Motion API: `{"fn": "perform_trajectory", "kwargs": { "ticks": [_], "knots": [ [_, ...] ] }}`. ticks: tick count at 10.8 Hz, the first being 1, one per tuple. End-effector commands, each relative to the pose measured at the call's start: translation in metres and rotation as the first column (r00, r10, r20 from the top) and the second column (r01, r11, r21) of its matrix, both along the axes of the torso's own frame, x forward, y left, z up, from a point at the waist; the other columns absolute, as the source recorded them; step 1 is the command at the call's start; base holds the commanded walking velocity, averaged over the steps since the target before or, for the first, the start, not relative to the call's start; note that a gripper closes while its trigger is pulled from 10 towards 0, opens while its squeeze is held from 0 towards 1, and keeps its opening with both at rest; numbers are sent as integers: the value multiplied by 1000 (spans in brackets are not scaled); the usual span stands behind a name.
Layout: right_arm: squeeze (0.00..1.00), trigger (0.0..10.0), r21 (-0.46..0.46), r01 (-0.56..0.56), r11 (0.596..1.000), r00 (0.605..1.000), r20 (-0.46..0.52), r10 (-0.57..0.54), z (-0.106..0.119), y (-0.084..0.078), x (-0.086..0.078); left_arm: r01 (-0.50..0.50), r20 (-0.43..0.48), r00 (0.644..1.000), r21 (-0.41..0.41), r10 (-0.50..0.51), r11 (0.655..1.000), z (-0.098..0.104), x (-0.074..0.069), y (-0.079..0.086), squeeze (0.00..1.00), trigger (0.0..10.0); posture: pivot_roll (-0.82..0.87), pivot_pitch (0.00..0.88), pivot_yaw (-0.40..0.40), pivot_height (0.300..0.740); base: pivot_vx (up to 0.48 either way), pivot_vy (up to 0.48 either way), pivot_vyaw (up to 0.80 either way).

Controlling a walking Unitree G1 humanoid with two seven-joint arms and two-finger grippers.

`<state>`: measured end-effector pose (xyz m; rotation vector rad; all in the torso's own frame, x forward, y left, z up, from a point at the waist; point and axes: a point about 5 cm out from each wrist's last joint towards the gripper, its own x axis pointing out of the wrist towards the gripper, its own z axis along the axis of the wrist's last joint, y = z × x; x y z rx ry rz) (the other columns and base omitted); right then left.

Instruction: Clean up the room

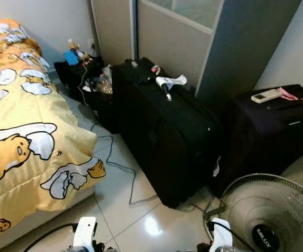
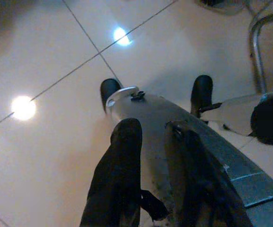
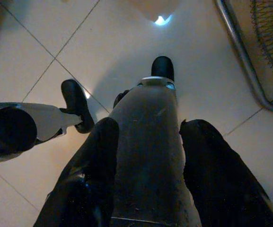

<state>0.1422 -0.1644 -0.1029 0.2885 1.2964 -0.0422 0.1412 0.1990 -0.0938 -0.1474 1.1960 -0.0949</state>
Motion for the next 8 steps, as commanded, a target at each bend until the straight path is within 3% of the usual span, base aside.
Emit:
{"fn": "perform_trajectory", "kwargs": {
  "ticks": [1,4,6,7,8],
  "knots": [
    [0,10000,29,6,1000,1000,-20,-6,-3,4,-9,-2,-21,1000,-30,1,1000,-3,-5,-6,0,10000,50,0,3,740,0,0,0],
    [0,10000,41,-79,996,997,0,80,-4,14,-11,93,-13,996,-13,-93,996,-4,-6,-14,0,10000,49,0,3,740,0,0,0],
    [0,10000,-42,-124,991,982,138,128,4,7,15,171,133,974,113,-185,979,7,18,-3,0,10000,45,0,6,740,0,0,0],
    [0,10000,-126,-123,984,934,322,157,22,1,50,103,341,929,141,-146,985,28,49,4,0,10000,41,0,6,740,0,0,0],
    [0,10000,-161,-80,984,821,548,157,55,-2,95,43,555,826,101,-92,994,62,80,10,0,10000,42,0,3,740,0,0,0]
  ]
}}
